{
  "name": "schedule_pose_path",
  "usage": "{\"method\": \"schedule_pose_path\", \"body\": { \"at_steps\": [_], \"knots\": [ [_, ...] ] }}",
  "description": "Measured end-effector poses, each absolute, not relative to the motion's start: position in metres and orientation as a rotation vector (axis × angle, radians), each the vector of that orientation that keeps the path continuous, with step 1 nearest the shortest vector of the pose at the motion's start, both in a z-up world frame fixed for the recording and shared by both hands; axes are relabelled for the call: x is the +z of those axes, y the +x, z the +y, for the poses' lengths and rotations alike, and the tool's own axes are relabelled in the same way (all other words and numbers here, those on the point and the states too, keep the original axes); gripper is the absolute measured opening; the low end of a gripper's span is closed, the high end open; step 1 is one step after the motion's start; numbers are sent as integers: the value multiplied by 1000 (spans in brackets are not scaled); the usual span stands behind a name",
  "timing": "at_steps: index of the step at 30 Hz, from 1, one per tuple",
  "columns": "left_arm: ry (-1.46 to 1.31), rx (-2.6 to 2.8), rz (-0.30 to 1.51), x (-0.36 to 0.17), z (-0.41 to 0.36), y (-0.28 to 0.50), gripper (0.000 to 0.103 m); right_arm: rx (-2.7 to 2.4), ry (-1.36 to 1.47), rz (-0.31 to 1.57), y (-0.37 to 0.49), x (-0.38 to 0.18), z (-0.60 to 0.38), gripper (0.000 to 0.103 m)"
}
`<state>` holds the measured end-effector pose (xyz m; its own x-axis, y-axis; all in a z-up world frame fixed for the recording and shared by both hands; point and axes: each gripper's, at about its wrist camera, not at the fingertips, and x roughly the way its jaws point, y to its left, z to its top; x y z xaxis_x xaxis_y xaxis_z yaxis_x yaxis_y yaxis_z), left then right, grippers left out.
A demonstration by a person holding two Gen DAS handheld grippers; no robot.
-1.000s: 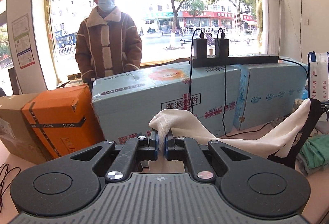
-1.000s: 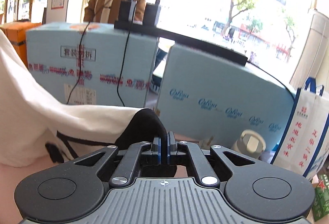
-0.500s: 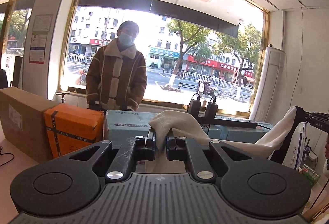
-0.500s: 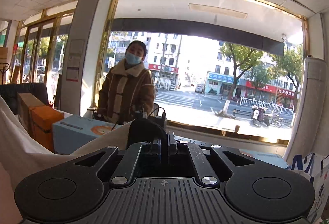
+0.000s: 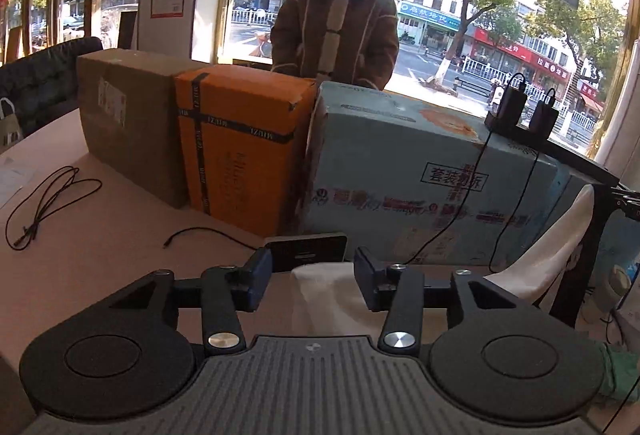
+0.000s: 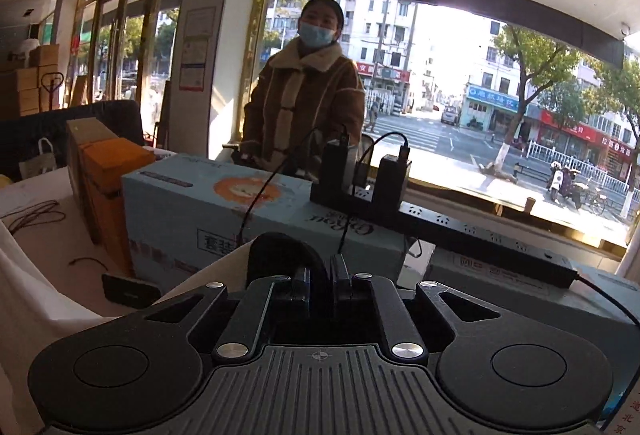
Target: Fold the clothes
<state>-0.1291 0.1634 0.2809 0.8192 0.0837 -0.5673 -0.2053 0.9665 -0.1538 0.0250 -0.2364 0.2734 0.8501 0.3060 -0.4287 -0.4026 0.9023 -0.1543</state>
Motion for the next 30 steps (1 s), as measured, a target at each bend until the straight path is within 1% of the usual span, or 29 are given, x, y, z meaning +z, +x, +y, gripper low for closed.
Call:
{"method": "schedule_pose_path", "body": {
  "at_steps": [1, 2, 3, 4, 5, 6, 7, 11, 13, 16, 19, 26, 30],
  "knots": [
    [-232, 166, 597, 277, 168, -130, 69, 354, -260, 454, 37, 260, -227, 26],
    [-244, 179, 603, 274, 171, -130, 73, 339, -275, 482, 43, 248, -220, 30],
    [-242, 193, 611, 272, 173, -130, 76, 344, -280, 491, 44, 239, -217, 38],
    [-236, 204, 621, 271, 174, -128, 76, 356, -284, 495, 44, 232, -216, 44],
    [-229, 212, 630, 269, 175, -126, 76, 360, -282, 499, 45, 227, -214, 61],
    [-223, 210, 637, 267, 174, -122, 79, 354, -274, 498, 44, 224, -216, 75],
    [-221, 199, 644, 266, 172, -117, 81, 349, -263, 495, 43, 223, -219, 77],
    [-214, 122, 682, 259, 157, -94, 84, 308, -220, 520, 39, 223, -236, 78],
    [-210, 74, 711, 249, 146, -83, 85, 275, -203, 540, 32, 221, -248, 80],
    [-203, 11, 768, 229, 127, -69, 85, 235, -178, 595, 21, 208, -267, 81],
    [-175, -64, 843, 204, 104, -58, 85, 223, -120, 701, 7, 185, -282, 81],
    [-95, -189, 1023, 143, 48, -48, 85, 235, 18, 1000, -35, 106, -294, 81],
    [-39, -243, 1099, 121, 23, -53, 85, 250, 77, 1091, -54, 78, -285, 81]
  ]
}}
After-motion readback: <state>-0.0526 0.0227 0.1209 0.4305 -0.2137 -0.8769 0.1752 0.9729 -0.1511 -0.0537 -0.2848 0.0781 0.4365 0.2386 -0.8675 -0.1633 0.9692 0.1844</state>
